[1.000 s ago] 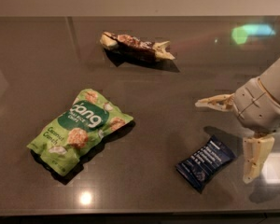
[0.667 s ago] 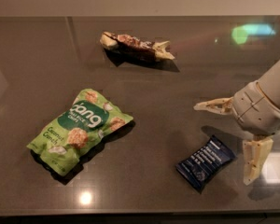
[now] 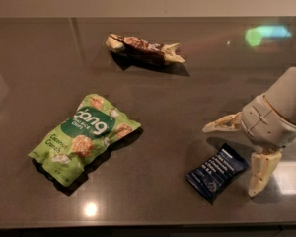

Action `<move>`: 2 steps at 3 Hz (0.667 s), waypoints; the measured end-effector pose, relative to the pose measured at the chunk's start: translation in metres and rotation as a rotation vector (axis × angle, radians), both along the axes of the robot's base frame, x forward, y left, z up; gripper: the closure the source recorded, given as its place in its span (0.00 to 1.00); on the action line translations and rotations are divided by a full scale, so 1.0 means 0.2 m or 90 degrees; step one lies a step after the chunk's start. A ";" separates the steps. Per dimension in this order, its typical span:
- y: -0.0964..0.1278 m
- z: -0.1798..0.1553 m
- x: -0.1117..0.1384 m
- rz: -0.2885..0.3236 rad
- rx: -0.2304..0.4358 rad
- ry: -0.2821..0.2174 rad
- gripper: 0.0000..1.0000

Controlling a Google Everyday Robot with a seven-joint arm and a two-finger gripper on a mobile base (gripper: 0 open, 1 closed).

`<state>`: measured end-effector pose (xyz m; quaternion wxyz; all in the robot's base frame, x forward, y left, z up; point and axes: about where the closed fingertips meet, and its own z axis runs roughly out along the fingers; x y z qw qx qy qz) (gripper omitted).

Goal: Move rxbar blueberry near brown chip bag

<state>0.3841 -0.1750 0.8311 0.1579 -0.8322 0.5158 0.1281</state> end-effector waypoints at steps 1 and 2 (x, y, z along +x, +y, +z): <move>0.00 -0.03 -0.01 0.005 -0.005 0.014 0.39; 0.00 -0.01 -0.01 0.005 -0.005 0.014 0.63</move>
Offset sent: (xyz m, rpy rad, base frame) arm -0.0031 -0.0042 -0.0052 -0.0109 0.0554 0.0052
